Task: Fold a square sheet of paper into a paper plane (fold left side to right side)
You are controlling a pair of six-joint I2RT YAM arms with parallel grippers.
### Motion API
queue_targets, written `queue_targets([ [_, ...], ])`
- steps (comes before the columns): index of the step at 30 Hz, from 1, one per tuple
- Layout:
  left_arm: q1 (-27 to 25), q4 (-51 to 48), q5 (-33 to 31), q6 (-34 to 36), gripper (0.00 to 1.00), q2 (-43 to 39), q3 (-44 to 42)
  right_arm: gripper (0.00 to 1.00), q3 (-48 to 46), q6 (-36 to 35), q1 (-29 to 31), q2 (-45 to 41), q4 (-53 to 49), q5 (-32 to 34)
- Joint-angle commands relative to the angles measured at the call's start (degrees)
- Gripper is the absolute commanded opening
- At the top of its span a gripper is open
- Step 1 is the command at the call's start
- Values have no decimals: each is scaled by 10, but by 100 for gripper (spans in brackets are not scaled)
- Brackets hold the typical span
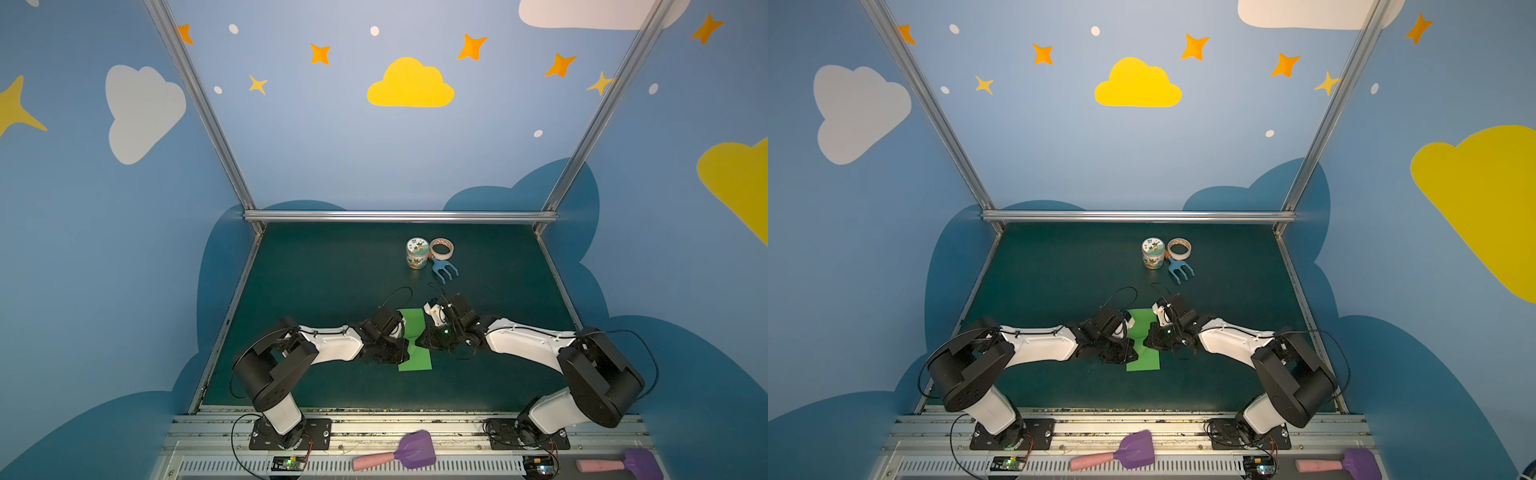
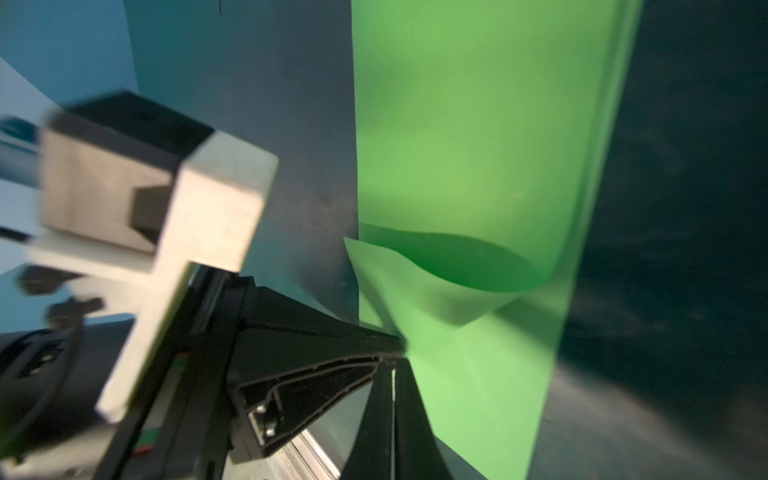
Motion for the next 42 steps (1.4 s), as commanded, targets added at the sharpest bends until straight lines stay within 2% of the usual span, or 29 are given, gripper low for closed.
queue_targets([
  [1,-2,-38,-15,9,4,23,-12,0,17,6,15,23,4,16],
  [12,-2,-39,-15,10,4,22,-15,0,10,-2,22,65,10,31],
  [22,-2,-33,-12,8,4,20,-19,0,-22,-20,-17,57,7,36],
  [35,-2,-35,-9,7,4,17,-18,0,-28,-64,-108,68,-15,29],
  [42,-2,-39,-10,9,4,15,-15,0,7,-79,-170,94,-32,1],
])
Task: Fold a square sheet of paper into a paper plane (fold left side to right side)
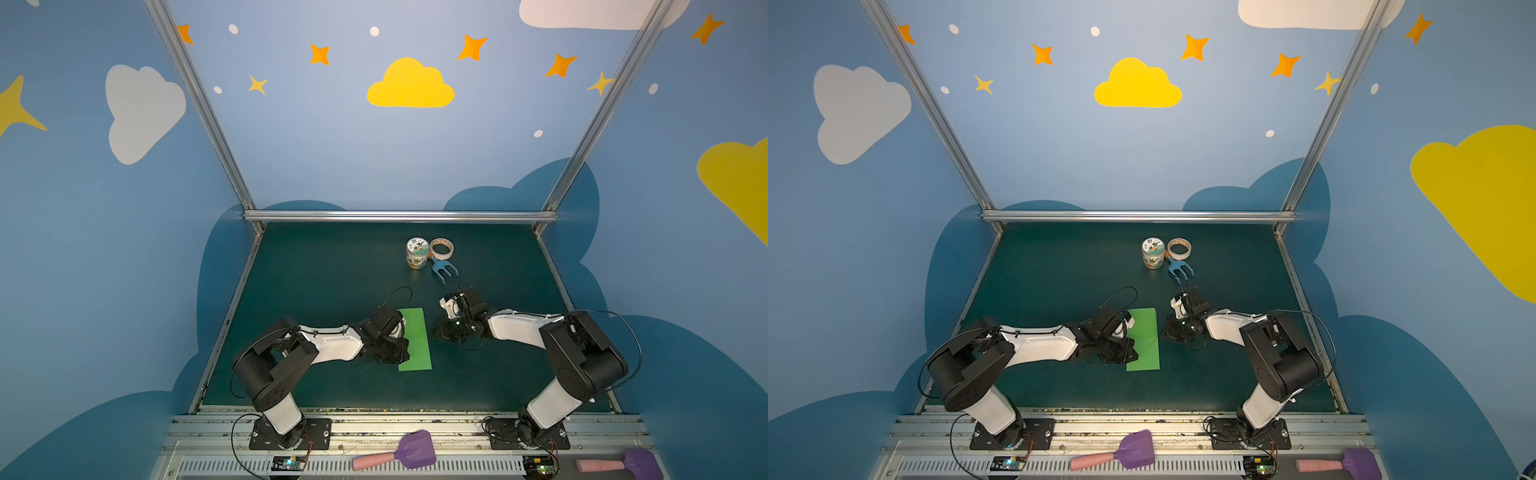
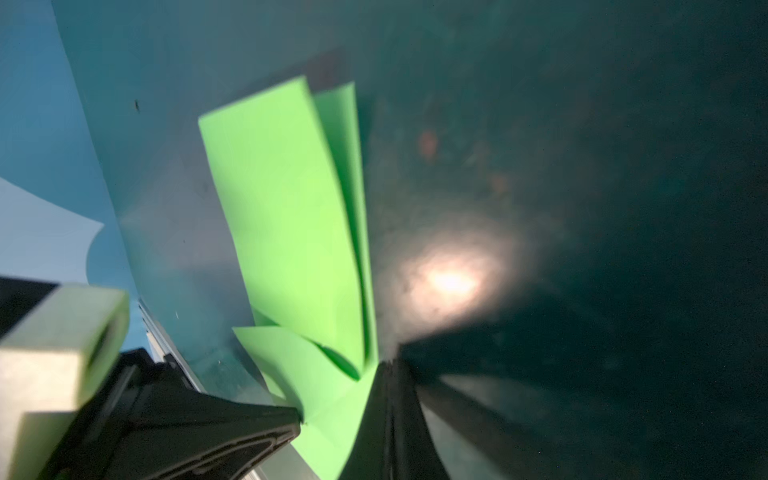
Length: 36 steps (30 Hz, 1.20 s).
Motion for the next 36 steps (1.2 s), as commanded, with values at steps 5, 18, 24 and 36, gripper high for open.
queue_targets([
  [5,-4,-36,-12,6,4,14,-19,0,10,-9,-17,-22,-58,4],
  [18,-3,-37,-12,9,4,15,-18,0,35,52,121,-45,-39,41],
  [24,-4,-39,-12,8,4,11,-20,0,36,62,129,11,-12,52],
  [36,-5,-29,-1,-1,3,-4,-43,0,-8,82,124,33,17,61],
])
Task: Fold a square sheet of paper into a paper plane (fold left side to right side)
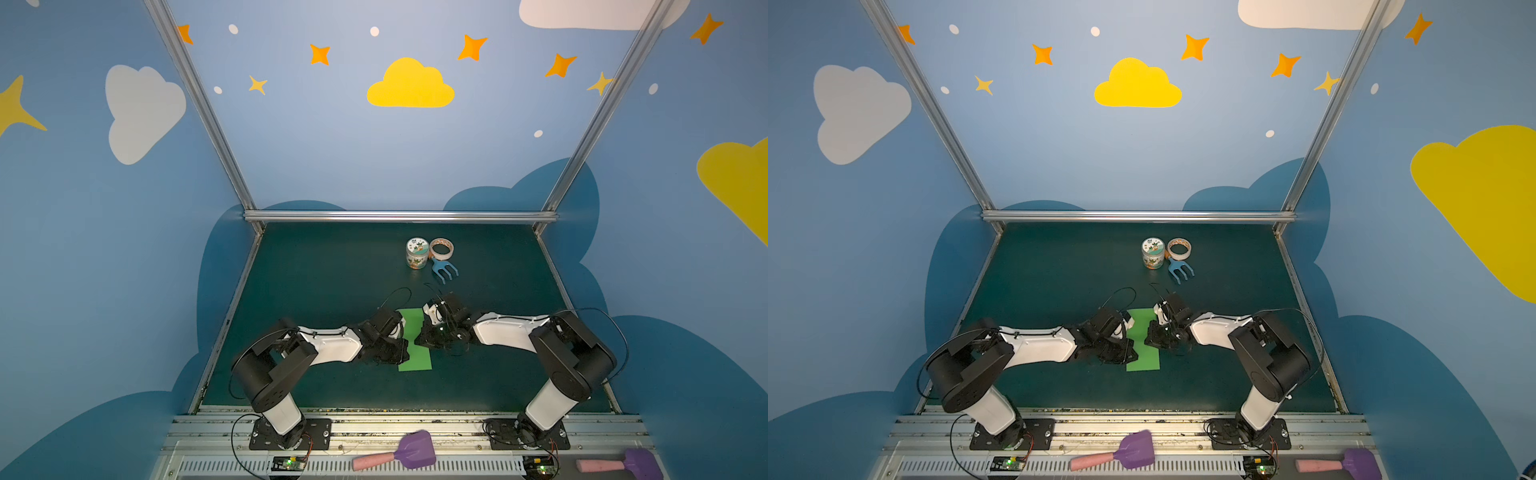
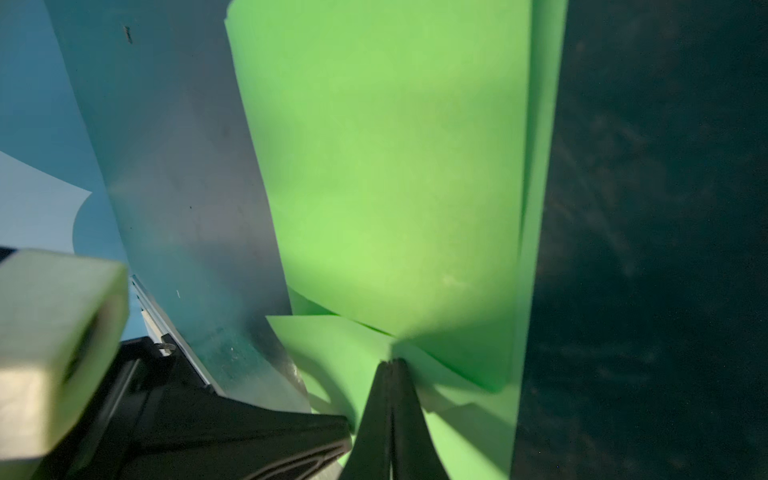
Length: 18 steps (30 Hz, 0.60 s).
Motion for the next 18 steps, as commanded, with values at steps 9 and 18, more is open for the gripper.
queue_targets([
  [9,-31,-15,-3,-54,4,-41,-106,0,-23,13,2,24,-2,30],
  [18,-30,-71,-37,-56,4,-122,-114,0,-30,13,0,24,1,30],
])
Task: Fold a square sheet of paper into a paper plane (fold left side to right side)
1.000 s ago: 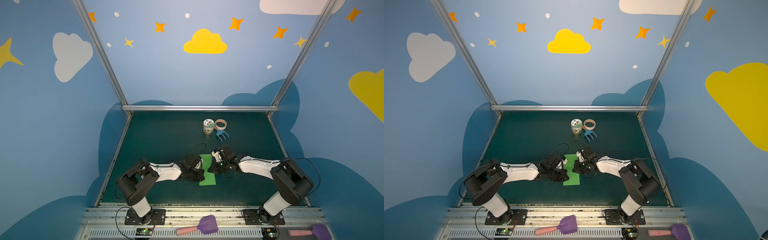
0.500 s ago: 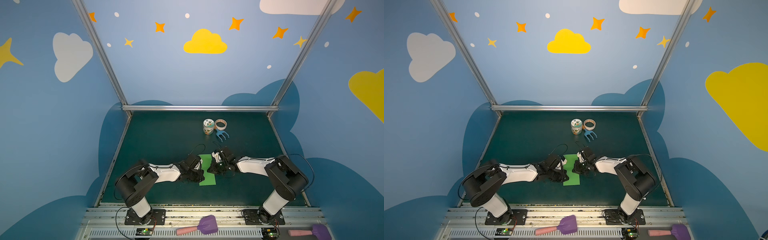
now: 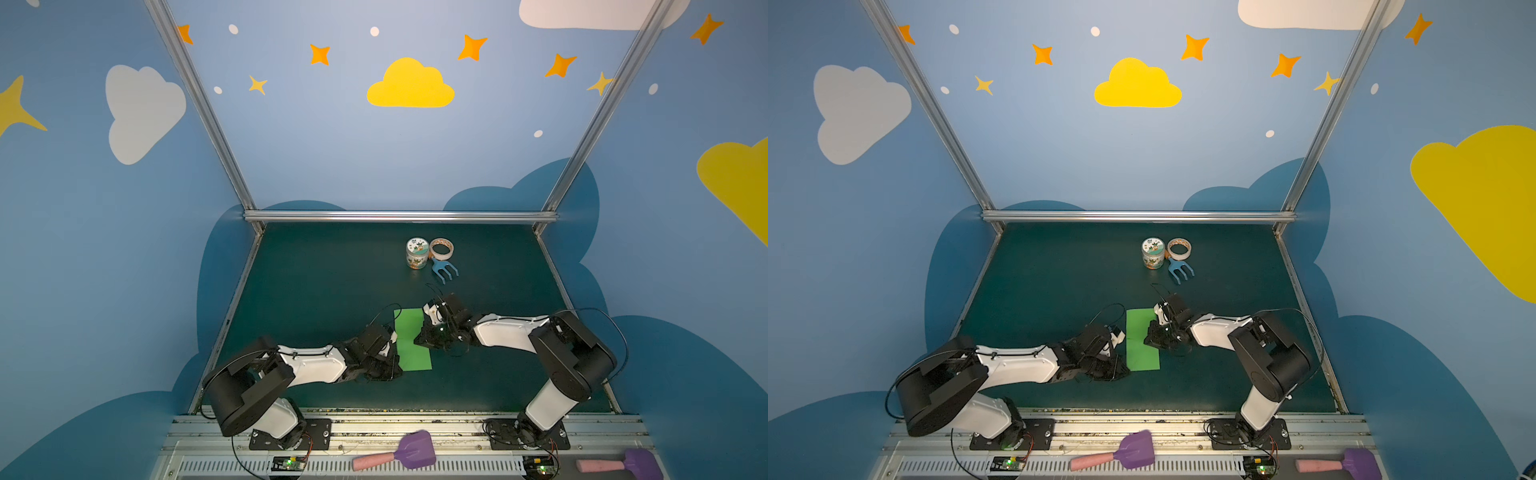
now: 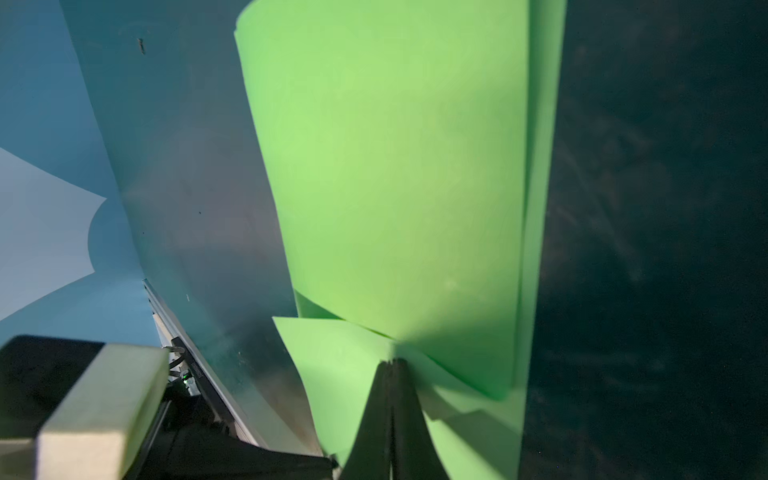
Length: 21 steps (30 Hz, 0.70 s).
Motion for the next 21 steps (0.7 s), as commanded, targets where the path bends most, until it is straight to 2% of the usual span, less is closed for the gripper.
queue_targets([
  [1,7,-101,-31,10,4,-20,14,0,-23,3,1,24,-18,34],
  [6,33,-130,-29,38,4,-15,86,0,-30,4,-1,24,-15,34],
  [12,57,-135,-13,74,3,57,168,0,-32,5,0,25,-11,33],
  [17,81,-127,-5,95,4,128,198,0,-32,7,0,28,-4,29],
  [21,90,-123,-4,102,3,156,193,0,-32,6,-1,25,-2,29],
])
